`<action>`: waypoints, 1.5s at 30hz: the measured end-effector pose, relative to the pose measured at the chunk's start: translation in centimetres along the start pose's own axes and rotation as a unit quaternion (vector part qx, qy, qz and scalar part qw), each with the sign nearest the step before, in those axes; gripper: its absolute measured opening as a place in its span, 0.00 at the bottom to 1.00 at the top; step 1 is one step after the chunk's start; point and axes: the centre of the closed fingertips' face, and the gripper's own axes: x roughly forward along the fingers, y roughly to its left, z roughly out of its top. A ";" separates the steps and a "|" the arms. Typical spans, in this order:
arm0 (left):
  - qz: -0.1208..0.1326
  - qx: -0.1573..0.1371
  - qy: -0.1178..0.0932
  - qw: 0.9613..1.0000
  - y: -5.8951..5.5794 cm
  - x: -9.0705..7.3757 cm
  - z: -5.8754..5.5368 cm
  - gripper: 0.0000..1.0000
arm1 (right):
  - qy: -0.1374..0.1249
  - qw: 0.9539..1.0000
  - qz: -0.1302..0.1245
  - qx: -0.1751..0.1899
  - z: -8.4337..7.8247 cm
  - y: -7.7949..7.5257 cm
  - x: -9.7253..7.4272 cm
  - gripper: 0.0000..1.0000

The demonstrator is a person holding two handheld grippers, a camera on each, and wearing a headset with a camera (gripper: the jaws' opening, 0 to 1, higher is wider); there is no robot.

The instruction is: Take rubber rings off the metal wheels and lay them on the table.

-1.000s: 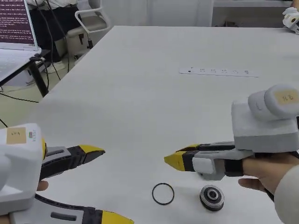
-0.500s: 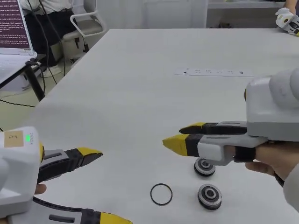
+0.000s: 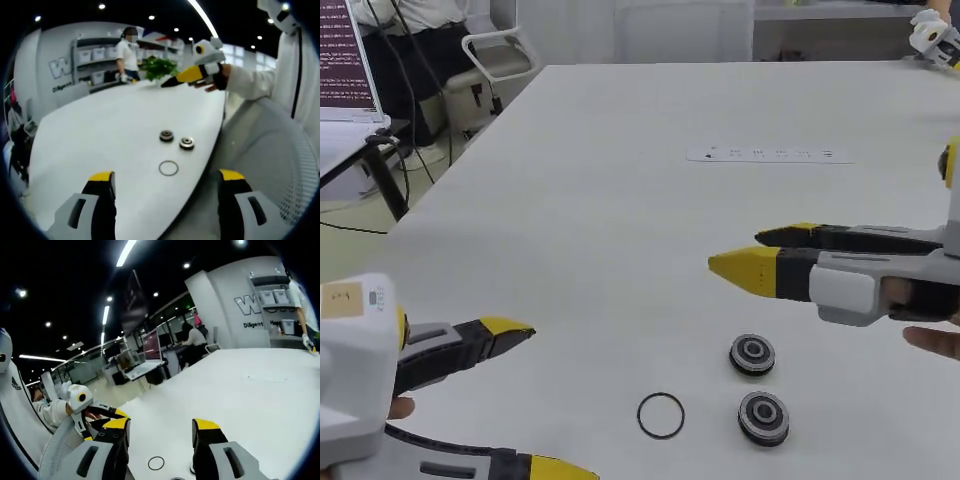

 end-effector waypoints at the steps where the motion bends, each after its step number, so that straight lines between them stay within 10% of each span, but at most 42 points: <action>1: 0.000 0.000 0.000 1.000 0.0 0.0 0.0 0.85 | -0.001 1.000 -0.001 -0.004 0.1 -0.1 -0.2 0.50; 14: 0.000 0.001 -0.001 1.000 0.0 0.0 0.0 0.85 | -0.002 0.999 -0.014 -0.035 0.1 -1.7 -2.7 0.61; 26: 0.003 0.026 -0.019 0.999 -0.2 -0.3 2.1 0.88 | 0.084 0.996 -0.026 -0.019 -5.9 -3.8 -3.0 0.61; 45: -0.056 0.172 -0.052 0.982 -2.6 2.4 11.8 0.86 | 0.213 0.974 0.033 -0.066 -13.0 -1.8 -2.6 0.59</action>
